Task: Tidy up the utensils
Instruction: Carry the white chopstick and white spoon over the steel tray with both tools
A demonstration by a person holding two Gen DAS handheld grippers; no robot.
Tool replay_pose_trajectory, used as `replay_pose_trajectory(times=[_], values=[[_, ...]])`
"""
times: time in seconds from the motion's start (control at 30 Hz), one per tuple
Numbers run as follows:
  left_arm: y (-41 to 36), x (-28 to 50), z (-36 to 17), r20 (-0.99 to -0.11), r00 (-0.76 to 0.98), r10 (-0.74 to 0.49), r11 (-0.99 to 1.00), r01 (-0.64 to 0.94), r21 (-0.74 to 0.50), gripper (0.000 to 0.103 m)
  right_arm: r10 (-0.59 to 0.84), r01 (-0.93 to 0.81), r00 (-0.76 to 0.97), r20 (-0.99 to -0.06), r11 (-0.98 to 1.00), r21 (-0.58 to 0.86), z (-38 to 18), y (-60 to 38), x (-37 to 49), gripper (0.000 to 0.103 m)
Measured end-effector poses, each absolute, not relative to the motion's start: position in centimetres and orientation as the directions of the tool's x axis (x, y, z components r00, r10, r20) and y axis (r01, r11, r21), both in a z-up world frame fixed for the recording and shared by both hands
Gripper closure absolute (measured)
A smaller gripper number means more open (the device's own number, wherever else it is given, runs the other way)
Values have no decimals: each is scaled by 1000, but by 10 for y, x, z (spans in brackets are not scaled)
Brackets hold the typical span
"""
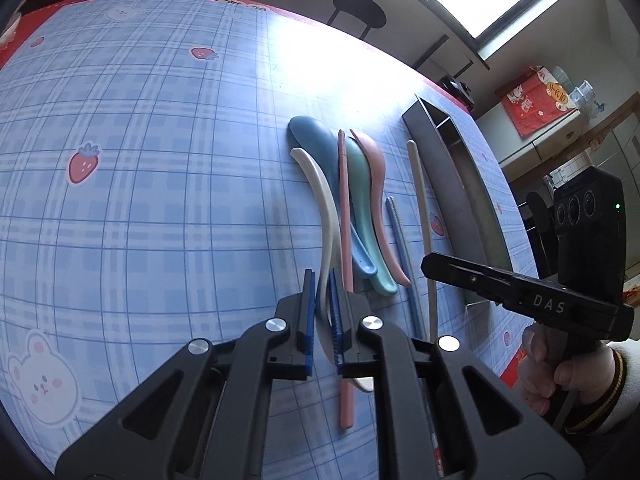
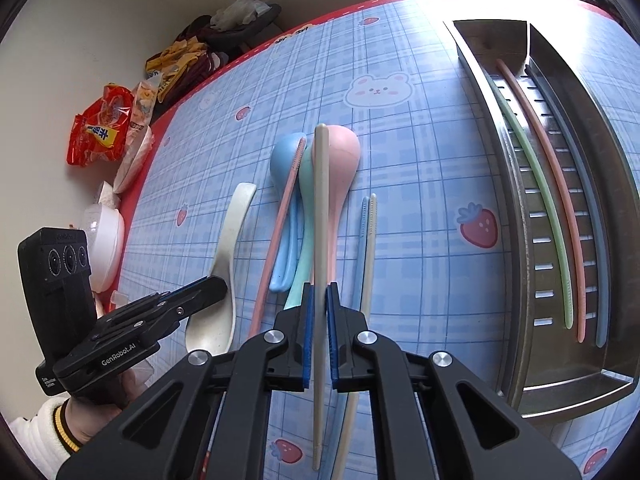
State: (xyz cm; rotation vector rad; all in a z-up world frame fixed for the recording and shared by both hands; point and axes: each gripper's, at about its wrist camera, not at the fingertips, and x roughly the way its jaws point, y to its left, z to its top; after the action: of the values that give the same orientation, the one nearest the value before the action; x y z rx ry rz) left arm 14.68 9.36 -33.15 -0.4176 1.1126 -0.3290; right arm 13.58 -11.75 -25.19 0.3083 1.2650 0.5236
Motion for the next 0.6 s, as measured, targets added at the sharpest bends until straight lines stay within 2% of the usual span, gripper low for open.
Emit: replay_pose_trajectory(times=[0.3,0.6], values=[[105,126,-299,-767,447,-460,870,56,-489,92,577,-171,241,-780,817,551,-234,-134,130,96],[77,138,-268,-761,448,-468,876,119,-468,92,570,-157,337,-749,819,552,-207,-166,137,96]])
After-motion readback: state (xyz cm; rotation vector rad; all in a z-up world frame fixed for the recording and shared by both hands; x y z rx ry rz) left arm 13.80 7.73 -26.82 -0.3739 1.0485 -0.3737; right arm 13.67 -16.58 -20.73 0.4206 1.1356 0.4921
